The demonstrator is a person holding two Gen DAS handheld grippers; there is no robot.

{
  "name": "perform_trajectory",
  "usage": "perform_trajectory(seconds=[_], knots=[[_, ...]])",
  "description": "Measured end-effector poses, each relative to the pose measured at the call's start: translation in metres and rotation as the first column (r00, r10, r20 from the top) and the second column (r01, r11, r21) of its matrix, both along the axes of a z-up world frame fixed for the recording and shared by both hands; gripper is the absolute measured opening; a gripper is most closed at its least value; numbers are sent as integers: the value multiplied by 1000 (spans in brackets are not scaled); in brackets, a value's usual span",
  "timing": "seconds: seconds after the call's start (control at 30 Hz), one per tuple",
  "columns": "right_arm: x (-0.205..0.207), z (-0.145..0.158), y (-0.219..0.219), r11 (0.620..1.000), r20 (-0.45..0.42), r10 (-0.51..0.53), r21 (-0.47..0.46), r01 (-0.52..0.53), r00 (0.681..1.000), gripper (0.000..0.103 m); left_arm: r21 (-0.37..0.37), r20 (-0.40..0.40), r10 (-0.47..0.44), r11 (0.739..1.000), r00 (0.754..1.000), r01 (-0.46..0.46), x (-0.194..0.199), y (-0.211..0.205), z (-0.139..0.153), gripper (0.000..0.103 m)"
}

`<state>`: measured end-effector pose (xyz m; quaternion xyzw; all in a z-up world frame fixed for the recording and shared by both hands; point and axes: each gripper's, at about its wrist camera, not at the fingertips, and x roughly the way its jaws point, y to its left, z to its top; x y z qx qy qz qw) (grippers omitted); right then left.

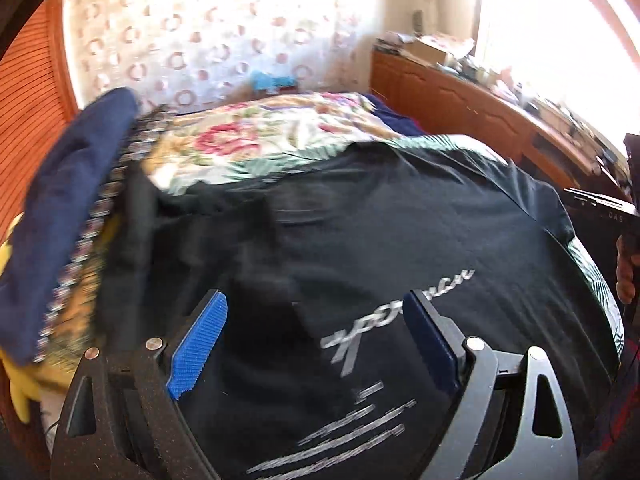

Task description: Fold small clothes

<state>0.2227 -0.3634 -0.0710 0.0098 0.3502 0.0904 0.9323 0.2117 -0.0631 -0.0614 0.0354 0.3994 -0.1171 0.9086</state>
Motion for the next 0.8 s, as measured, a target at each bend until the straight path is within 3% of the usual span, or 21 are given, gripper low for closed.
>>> perform_trajectory(seconds=[0.17,0.33,0.63,0.7,0.8], knots=[[7,-9,-30,998,-64,-63,6,63,996,45,28,-43,-54,998,998,55,12,-33,-12,90],[24,-14,-29,996,-105,-70,39,74,992,45,50,-76,-85,995,993,89,17,-52,-22,90],[32,-2,-45,997,-101,-52,60,58,994,45,45,-81,-91,994,993,95,17,-58,-29,90],[33,-3,-46,996,-98,-56,64,62,994,45,46,-90,-97,994,991,101,16,-59,-30,100],[37,-8,-47,994,-103,-69,79,77,992,45,53,-98,-103,993,990,108,19,-61,-32,103]])
